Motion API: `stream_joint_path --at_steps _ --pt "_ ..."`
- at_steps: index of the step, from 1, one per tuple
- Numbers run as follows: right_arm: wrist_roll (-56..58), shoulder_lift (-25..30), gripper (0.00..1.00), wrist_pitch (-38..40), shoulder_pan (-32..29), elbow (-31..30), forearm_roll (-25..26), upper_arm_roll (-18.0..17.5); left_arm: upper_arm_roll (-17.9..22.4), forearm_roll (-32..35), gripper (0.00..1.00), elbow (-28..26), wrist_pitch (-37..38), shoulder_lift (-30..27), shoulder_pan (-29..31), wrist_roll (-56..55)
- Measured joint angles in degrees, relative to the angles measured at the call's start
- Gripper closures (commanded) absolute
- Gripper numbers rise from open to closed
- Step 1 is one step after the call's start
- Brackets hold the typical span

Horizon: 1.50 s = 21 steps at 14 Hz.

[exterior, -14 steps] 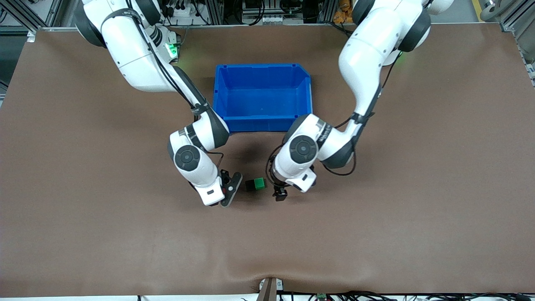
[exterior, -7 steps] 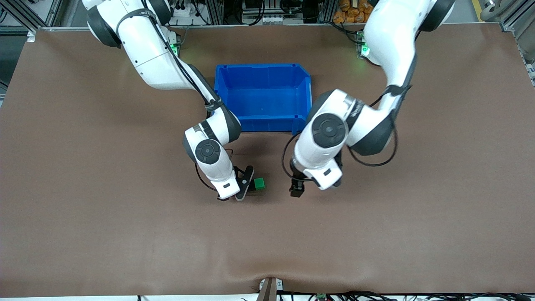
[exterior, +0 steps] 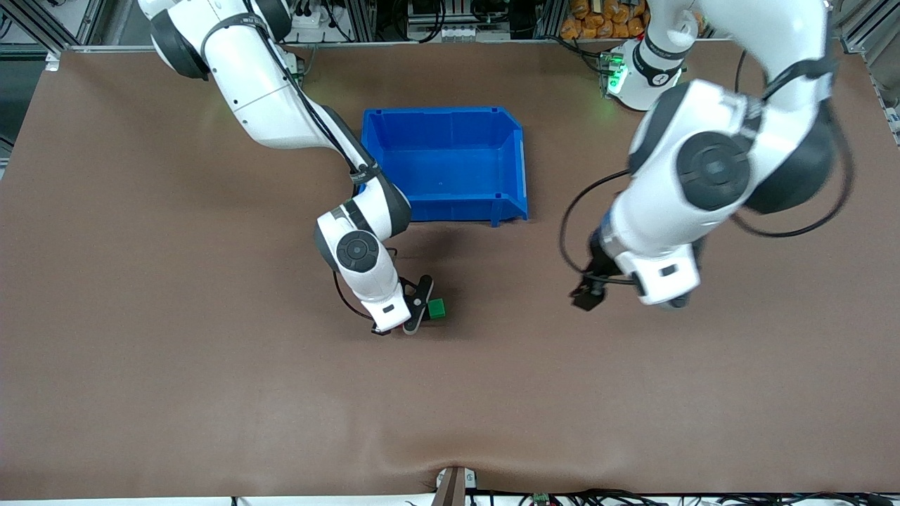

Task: Attach green and red cubes to black cube
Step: 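Push the red cube against the black cube while the left gripper withdraws, then open the right gripper and raise it away from the cubes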

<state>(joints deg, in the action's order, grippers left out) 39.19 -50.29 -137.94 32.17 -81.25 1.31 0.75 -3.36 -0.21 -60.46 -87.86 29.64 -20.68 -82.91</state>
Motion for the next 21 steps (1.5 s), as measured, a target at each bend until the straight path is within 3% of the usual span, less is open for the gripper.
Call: stream_joint_path --at_steps 4,5,6,7,15,21 --pt "-1.2 -0.2 1.0 0.2 1.1 0.4 0.2 0.2 0.0 0.4 0.0 -0.3 4.8 -4.1 5.9 14.2" --pt "-1.9 -0.3 0.88 0.2 1.5 0.5 0.3 0.3 0.0 0.4 0.0 -0.3 5.6 -4.7 7.1 16.8" --pt "-2.6 -0.4 0.31 0.2 2.0 0.6 0.3 0.3 0.0 0.5 0.0 -0.4 6.3 -5.2 8.3 19.1" --pt "-3.0 -0.4 0.0 0.2 2.5 0.7 0.4 0.4 0.0 0.5 0.0 -0.4 6.9 -5.7 9.5 21.6" --pt "-4.1 -1.4 0.0 0.5 4.7 1.3 0.5 0.8 0.0 0.5 0.0 -0.6 11.1 -8.9 14.9 33.9" --pt "-4.1 2.5 0.0 10.4 2.5 3.7 0.5 1.5 0.0 0.5 0.0 -0.7 12.8 -10.2 15.1 39.1"
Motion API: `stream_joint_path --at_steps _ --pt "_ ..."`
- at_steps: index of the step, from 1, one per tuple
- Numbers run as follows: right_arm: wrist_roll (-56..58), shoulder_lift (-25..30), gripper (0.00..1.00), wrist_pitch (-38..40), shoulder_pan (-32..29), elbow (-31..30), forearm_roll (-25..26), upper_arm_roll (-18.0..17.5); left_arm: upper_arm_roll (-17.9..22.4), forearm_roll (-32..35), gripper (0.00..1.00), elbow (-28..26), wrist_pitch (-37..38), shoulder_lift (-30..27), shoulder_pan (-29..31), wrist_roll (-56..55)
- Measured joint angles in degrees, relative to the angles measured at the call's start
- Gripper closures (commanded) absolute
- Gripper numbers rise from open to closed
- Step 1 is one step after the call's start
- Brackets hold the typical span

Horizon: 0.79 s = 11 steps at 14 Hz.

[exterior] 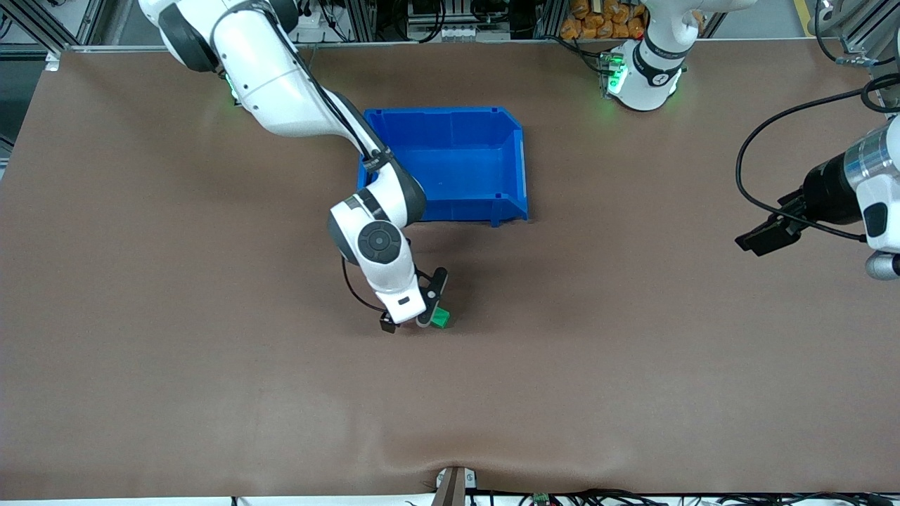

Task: Attach green and red cubes to black cube
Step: 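Open the right gripper and raise it away from the cubes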

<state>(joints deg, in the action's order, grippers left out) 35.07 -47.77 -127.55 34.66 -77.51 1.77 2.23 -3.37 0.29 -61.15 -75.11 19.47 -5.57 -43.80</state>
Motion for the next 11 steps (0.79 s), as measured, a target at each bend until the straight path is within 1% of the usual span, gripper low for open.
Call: stream_joint_path --at_steps 3,5,8,11 --pt "-1.9 4.5 0.0 7.3 -3.1 0.3 -0.2 0.1 0.0 0.0 0.0 0.0 0.4 -0.4 1.5 8.9" --pt "-6.4 8.0 0.0 12.8 -6.0 0.4 -0.2 0.3 0.0 0.1 0.0 0.0 0.5 -1.0 3.0 13.3" --pt "-9.7 12.8 0.0 17.4 -11.0 0.4 -0.2 0.5 0.0 0.1 0.0 -0.3 1.1 -2.2 4.1 19.5" --pt "-10.1 17.1 0.0 20.4 -17.3 0.4 -0.2 0.7 0.0 0.4 0.0 -3.2 0.6 -4.4 5.0 25.4"
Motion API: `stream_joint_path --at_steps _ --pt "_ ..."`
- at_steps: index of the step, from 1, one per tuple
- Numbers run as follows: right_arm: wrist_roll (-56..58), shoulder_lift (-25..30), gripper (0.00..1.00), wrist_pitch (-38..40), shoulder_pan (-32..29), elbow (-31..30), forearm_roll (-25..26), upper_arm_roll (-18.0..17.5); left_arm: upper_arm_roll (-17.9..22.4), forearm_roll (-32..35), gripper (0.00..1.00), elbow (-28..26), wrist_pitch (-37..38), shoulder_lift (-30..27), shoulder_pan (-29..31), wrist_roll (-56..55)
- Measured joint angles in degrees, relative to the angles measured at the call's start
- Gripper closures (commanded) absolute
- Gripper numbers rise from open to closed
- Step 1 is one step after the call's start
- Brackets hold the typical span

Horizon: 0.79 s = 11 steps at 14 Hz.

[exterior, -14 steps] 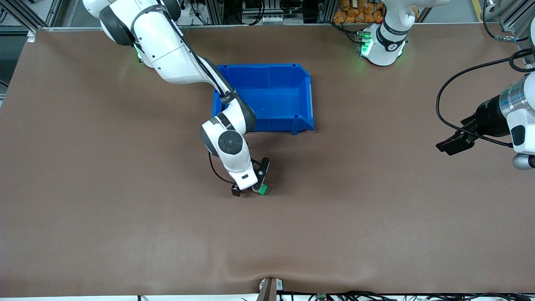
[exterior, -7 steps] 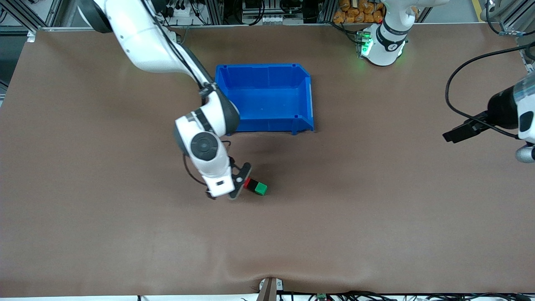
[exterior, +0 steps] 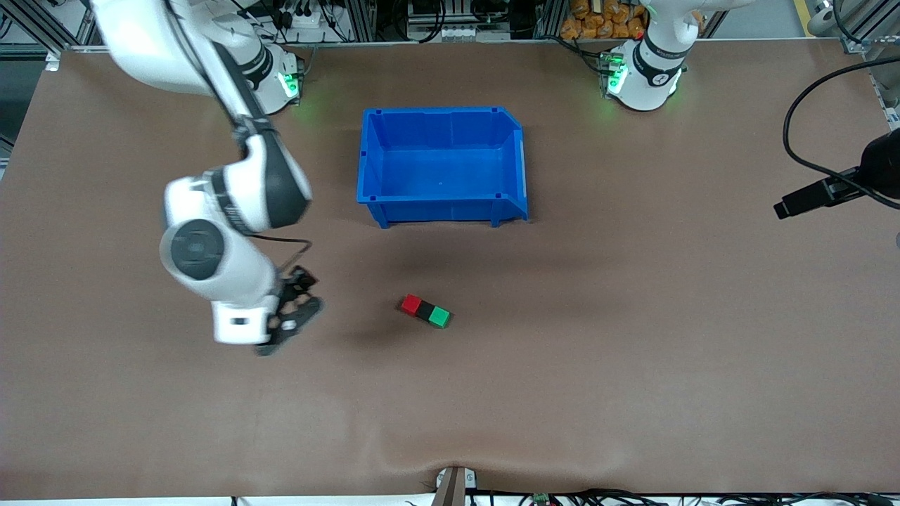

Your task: Attach green and red cubes to black cube

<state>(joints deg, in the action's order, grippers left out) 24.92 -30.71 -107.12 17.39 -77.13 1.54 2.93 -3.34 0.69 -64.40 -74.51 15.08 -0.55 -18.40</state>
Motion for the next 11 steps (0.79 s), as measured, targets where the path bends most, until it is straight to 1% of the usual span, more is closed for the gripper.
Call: stream_joint_path --at_steps 3,5,8,11 --pt "0.0 4.4 0.0 2.4 -7.4 0.0 0.0 0.0 -0.2 0.0 0.0 -6.1 -3.5 -3.8 0.6 2.7" --pt "0.0 7.4 0.0 4.6 -11.4 0.0 0.0 0.0 -0.7 0.0 0.0 -11.6 -6.4 -7.3 0.6 2.7" --pt "-2.5 12.0 0.0 9.1 -14.5 0.0 -0.1 0.0 -0.9 0.0 0.0 -19.5 -10.4 -12.8 0.5 5.2" --pt "-5.5 16.8 0.0 15.8 -15.3 0.0 -0.1 -0.1 -0.7 0.0 0.0 -28.3 -15.8 -18.8 0.1 7.7"
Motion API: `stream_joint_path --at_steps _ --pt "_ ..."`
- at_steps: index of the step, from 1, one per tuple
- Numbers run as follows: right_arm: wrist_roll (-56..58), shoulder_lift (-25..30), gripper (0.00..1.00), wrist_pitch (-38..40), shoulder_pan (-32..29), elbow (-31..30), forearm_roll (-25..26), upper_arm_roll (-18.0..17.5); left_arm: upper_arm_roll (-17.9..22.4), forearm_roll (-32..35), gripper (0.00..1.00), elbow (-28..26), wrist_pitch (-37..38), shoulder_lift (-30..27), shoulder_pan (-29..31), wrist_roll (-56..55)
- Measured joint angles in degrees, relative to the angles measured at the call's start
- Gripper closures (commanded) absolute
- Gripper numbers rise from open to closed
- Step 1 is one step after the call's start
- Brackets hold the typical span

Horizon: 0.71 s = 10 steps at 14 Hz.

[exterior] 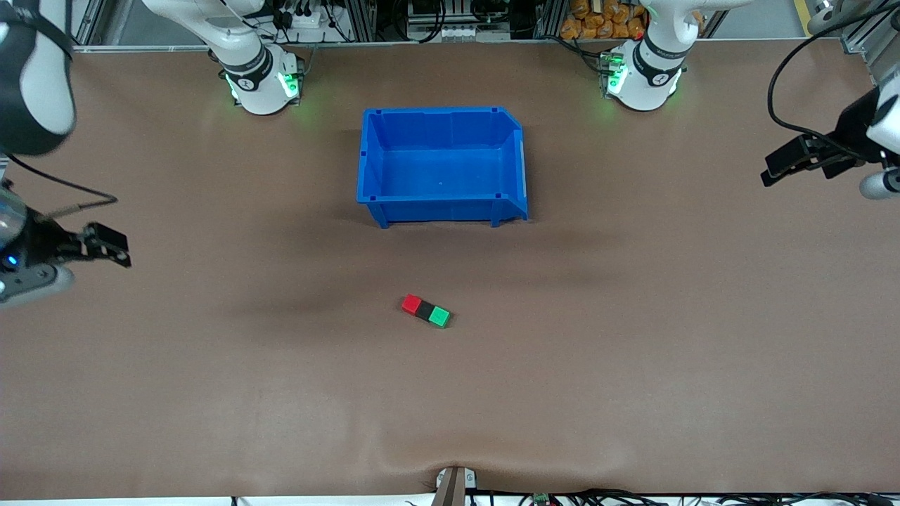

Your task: Attach green and red cubes to black cube

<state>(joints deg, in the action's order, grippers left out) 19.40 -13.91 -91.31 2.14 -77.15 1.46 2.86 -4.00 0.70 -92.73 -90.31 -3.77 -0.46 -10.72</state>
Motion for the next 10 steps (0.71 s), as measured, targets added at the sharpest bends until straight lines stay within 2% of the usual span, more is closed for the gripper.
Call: stream_joint_path --at_steps 2,5,8,10 --pt "-1.6 3.7 0.0 5.0 -0.1 -0.1 0.0 -0.1 1.1 0.0 0.0 -2.7 -0.8 -2.4 -2.0 0.2" --pt "-5.3 9.6 0.0 11.2 -1.2 -2.0 -0.7 -0.4 2.9 0.0 0.0 -3.8 -0.9 -4.0 -4.3 0.1" --pt "-10.3 13.3 0.0 14.3 -2.4 -4.3 -2.9 -0.5 2.9 0.0 0.0 -4.4 -0.8 -4.7 -4.2 0.1" --pt "-13.3 13.7 0.0 14.3 -2.5 -5.0 -3.0 -0.6 1.0 0.0 0.0 -4.8 -0.6 -5.2 -2.1 0.2"
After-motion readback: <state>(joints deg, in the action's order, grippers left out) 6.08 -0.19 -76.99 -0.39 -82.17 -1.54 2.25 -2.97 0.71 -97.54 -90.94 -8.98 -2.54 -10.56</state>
